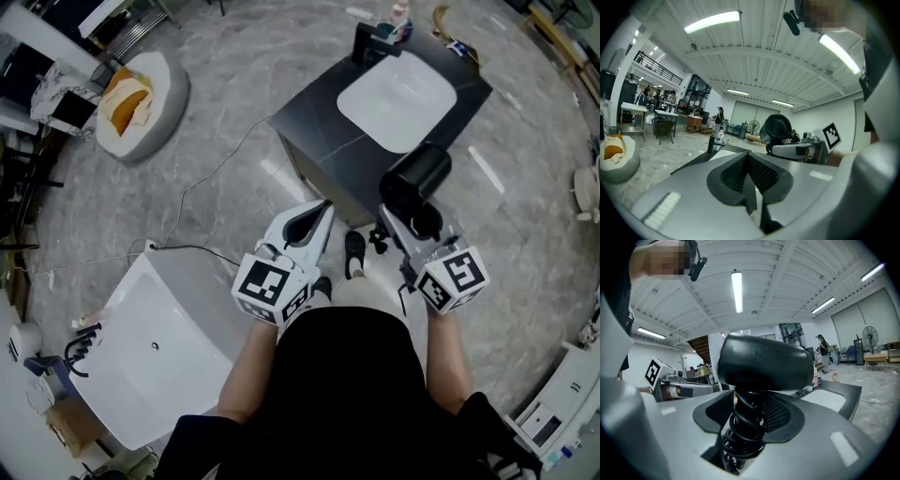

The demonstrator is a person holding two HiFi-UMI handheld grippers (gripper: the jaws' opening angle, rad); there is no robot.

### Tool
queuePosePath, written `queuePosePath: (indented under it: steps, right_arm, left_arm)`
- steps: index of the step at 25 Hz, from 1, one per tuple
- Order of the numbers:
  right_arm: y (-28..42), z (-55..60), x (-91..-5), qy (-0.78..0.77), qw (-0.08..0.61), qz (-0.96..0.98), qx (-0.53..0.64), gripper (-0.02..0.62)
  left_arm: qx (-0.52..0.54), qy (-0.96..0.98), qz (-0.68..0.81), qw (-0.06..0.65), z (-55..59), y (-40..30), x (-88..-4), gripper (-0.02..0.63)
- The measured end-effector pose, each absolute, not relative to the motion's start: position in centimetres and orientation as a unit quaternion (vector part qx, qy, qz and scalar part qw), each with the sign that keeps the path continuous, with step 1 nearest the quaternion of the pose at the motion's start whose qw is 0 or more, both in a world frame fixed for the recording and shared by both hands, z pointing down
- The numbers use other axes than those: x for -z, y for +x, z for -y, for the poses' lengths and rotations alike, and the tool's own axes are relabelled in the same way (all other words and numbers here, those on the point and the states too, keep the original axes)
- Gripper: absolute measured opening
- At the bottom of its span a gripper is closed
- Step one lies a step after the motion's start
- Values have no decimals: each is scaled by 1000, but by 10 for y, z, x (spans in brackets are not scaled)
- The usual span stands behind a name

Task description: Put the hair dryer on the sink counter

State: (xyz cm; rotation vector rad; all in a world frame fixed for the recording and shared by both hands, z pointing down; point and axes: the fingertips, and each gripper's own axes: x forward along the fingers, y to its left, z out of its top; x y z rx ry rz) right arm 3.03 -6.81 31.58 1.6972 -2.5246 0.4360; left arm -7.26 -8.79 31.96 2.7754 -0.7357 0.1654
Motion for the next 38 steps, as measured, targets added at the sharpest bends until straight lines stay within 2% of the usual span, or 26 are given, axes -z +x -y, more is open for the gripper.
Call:
queuePosePath:
  steps: [16, 20, 38]
  right_arm:
    - [63, 157, -391, 496, 102, 841, -189, 207]
    - [68, 169, -415, 479, 124, 845, -200, 207]
    - [79, 208, -519, 394, 226, 854, -253, 207]
  left_arm:
    - [-84, 937, 298, 162, 147, -33, -344, 0]
    - [-111, 928, 308, 177, 154, -26, -355, 0]
    - [-112, 895, 388, 187, 188, -6, -380, 0]
